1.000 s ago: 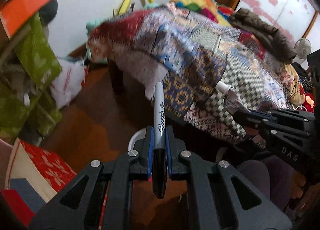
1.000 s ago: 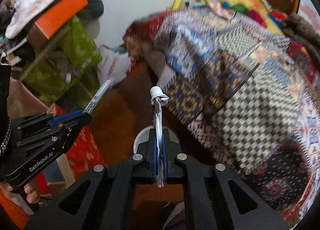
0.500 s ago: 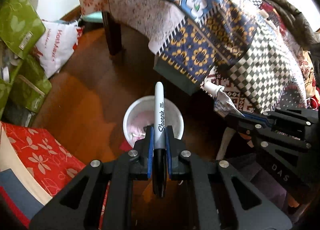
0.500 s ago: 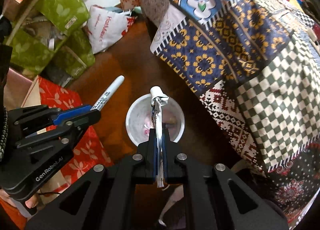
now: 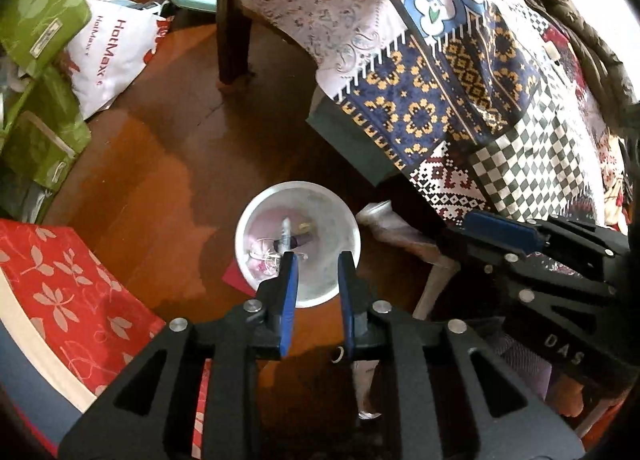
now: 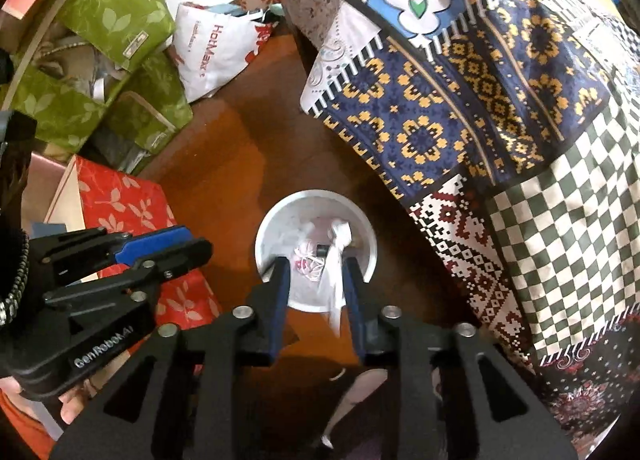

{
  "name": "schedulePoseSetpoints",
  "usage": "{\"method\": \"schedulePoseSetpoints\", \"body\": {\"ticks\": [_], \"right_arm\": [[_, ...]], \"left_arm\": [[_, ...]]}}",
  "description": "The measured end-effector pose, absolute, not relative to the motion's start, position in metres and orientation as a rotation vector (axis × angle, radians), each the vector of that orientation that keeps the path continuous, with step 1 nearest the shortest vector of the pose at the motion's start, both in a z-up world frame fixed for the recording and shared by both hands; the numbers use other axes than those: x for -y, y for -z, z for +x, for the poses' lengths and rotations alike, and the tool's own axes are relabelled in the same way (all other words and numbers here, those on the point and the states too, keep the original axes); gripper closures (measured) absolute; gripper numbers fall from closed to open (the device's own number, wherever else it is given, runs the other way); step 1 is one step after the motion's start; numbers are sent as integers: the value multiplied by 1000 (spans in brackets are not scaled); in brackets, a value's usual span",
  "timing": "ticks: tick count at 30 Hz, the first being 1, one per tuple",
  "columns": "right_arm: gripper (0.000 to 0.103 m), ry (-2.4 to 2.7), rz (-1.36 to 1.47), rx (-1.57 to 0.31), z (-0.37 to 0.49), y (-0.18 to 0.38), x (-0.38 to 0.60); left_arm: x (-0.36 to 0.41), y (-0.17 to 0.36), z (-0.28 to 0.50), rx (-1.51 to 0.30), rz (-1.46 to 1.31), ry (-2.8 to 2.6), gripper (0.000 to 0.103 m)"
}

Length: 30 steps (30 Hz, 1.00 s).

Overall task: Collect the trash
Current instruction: 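Open both tools to drop the marker and pen into the bin, then move both open tools back over the items on the bed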

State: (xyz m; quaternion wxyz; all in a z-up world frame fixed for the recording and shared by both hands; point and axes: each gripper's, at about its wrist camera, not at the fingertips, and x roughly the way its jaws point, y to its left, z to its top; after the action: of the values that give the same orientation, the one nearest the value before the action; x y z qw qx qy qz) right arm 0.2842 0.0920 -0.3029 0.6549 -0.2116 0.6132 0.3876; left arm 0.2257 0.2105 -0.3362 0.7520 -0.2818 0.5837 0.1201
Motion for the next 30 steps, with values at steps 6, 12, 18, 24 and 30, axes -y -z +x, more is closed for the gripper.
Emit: {"method": "schedulePoseSetpoints", "body": {"ticks": [6,12,18,24,30], "right_arm": [[78,-881,-451,-1376,283,290,-76],[78,-897,-442,-1292,275,255,-57],[78,-894,-408,-1150,266,204,-29],[78,-859,-365,-1003,259,154,5],[78,-808,-281,-866,255,106,40]], "left_arm": [[-207,311,210,-1236,-532,-302,85],[-196,272,196,-1161,-471,-323,85],[-175,223,185,-1058,-394,-349,85],[-150,176,182,-951,-363,-326,85],[-120,127,186,-843,-309,-308,85]]}}
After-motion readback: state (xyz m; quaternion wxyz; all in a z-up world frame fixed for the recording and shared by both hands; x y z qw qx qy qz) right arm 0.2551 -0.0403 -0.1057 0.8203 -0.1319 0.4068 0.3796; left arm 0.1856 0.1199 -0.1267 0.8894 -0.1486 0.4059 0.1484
